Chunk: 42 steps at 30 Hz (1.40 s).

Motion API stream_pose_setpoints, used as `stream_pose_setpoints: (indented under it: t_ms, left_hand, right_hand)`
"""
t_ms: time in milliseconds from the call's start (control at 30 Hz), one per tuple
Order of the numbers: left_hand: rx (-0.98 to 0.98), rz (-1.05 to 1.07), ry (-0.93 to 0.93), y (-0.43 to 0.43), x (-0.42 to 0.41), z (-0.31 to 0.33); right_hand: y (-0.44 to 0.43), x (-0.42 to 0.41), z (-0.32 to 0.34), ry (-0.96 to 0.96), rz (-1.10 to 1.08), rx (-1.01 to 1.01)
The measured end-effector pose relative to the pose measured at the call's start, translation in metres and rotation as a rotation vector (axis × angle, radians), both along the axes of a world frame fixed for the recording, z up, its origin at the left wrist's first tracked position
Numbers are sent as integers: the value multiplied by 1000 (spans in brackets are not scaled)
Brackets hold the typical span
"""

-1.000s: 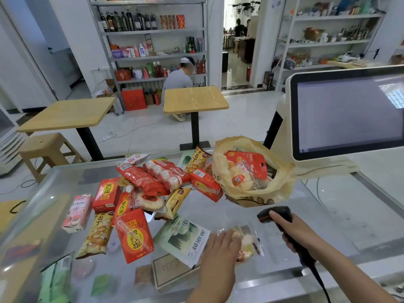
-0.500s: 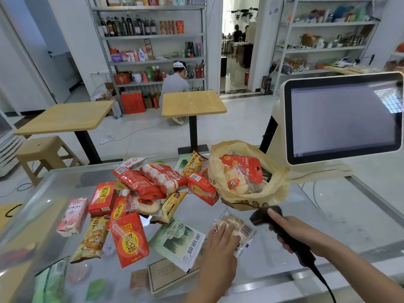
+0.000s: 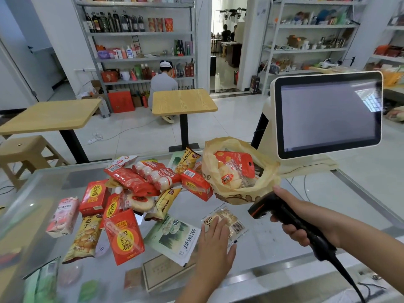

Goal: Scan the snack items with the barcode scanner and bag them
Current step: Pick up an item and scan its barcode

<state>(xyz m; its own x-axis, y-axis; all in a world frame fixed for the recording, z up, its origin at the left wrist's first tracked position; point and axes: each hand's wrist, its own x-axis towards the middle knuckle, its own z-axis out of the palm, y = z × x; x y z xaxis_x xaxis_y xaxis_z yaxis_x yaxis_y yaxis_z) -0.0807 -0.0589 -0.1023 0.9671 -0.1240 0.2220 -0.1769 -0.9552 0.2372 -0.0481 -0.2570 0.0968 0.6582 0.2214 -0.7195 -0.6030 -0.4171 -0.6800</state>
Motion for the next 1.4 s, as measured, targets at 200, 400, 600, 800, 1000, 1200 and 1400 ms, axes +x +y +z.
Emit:
stream_pose_setpoints:
  t_ms: [200, 400, 600, 800, 1000, 1200, 1400]
  left_hand:
    - [9, -13, 7, 0, -2, -1]
    - [-9, -14, -30, 0, -2, -3]
    - [-6, 2, -59, -1, 0, -4]
    - [-33, -9, -84, -3, 0, -4]
    - [-46, -25, -160, -4, -1, -4]
    - [-190, 17, -197, -3, -2, -6]
    - [-348, 17, -277, 0, -8, 3]
  right_hand:
    - [5, -8, 8, -16, -20, -20]
    - [5, -13, 16, -28, -14, -6]
    - [-1, -17, 17, -28, 3, -8]
    - [-7, -12, 13, -4, 26, 20]
    - [-4, 9, -25, -22, 40, -59]
    - [6, 27, -87, -138, -24, -96]
    - [16, 31, -107, -276, -11, -180]
